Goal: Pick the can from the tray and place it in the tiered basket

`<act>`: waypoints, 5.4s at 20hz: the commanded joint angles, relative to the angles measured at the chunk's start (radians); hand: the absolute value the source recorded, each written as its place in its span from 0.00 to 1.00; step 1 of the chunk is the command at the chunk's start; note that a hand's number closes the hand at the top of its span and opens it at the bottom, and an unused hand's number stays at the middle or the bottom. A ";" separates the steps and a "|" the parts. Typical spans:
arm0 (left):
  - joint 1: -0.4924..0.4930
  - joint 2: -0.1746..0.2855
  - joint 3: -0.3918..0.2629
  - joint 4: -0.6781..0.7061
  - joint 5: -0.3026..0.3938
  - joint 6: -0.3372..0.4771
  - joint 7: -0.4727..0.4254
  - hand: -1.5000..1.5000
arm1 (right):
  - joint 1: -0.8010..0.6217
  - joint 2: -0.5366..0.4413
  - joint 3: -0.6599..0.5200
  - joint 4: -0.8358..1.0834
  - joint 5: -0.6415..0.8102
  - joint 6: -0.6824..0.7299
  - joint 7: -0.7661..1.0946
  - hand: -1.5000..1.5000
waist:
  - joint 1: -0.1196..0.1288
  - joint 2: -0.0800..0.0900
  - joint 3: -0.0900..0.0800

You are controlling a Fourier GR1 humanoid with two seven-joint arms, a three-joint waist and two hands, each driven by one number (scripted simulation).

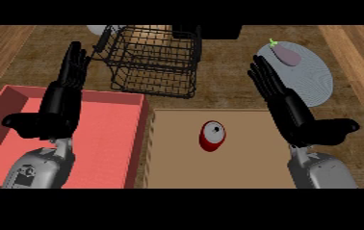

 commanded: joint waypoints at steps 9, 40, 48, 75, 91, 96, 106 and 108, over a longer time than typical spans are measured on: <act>0.123 -0.027 -0.063 0.096 0.150 -0.168 0.141 0.50 | 0.202 0.149 -0.179 -0.002 0.111 -0.285 -0.373 0.00 | -0.057 0.031 0.020; 0.047 -0.024 -0.033 0.176 0.166 -0.252 0.183 0.50 | 0.511 0.208 0.635 -0.527 1.618 -0.032 0.671 0.00 | 0.000 0.019 0.015; 0.047 -0.071 -0.050 0.182 0.154 -0.259 0.164 0.50 | 0.313 0.207 0.699 -0.337 1.631 0.009 0.981 0.00 | 0.004 0.021 0.017; 0.047 -0.130 0.025 0.212 0.068 -0.321 0.168 0.50 | 0.285 0.182 0.551 -0.150 1.578 -0.194 0.900 0.00 | -0.003 0.019 0.018; 0.092 -0.206 0.017 0.120 0.004 -0.296 0.207 0.50 | 0.176 0.206 0.357 0.123 1.413 -0.343 0.727 0.00 | 0.000 0.019 0.018; 0.005 -0.141 0.128 0.246 0.056 -0.386 0.160 0.50 | 0.177 0.213 0.403 0.179 1.426 -0.378 0.735 0.00 | -0.003 0.019 0.017; 0.086 -0.156 0.099 0.129 0.054 -0.381 0.212 0.50 | 0.070 0.212 0.455 0.355 1.366 -0.482 0.622 1.00 | 0.007 0.019 0.018; 0.065 -0.176 0.095 0.230 0.009 -0.365 0.140 0.50 | 0.114 0.186 0.390 0.288 1.329 -0.422 0.531 1.00 | -0.003 0.020 0.018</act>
